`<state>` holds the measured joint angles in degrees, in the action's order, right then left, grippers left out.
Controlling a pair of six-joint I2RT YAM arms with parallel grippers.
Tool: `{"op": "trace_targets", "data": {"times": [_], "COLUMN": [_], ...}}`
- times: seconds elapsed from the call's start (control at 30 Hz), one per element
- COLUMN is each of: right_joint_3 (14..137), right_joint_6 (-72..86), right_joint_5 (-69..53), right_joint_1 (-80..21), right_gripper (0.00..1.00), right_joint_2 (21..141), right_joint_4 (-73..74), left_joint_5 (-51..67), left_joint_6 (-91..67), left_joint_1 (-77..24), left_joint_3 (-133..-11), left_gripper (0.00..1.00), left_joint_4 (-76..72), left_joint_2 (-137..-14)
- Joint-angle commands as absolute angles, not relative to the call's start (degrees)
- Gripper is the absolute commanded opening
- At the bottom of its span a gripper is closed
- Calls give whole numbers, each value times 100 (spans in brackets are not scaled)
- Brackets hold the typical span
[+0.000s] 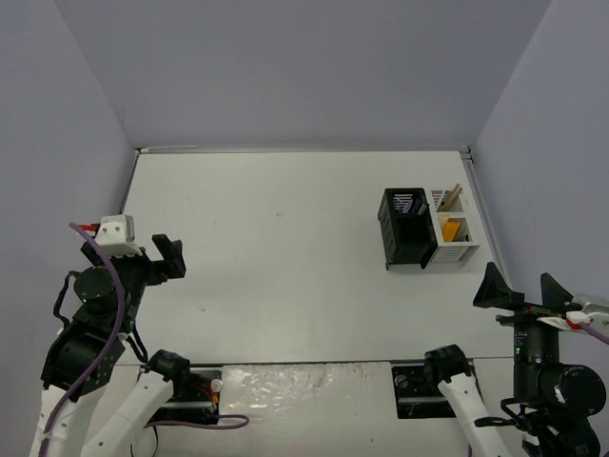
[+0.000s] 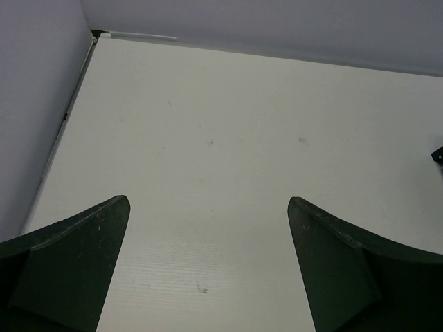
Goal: Organize the makeup
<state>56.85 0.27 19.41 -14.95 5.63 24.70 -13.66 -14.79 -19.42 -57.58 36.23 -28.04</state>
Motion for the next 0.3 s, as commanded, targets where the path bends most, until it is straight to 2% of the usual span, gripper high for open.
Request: {"op": "trace_targets", "data": {"times": [0.0,0.27], "right_joint_3": [5683,5747], "right_joint_6": [-72,-131], "right_joint_5": [1819,1764], "right_joint_1": [-1494,-1494], "right_gripper": [100,100], "right_joint_2": [833,965], "right_joint_4": [2118,2110], "left_joint_5": [-1217,-1119], "left_joint_6": [-1612,-1643], "left_joint_1": [-1907,-1907], "left_joint_3": [-5743,-5597], "left_gripper": [97,97], "left_joint_4": [2869,2490], "left_joint_2": [-3124,-3454]}}
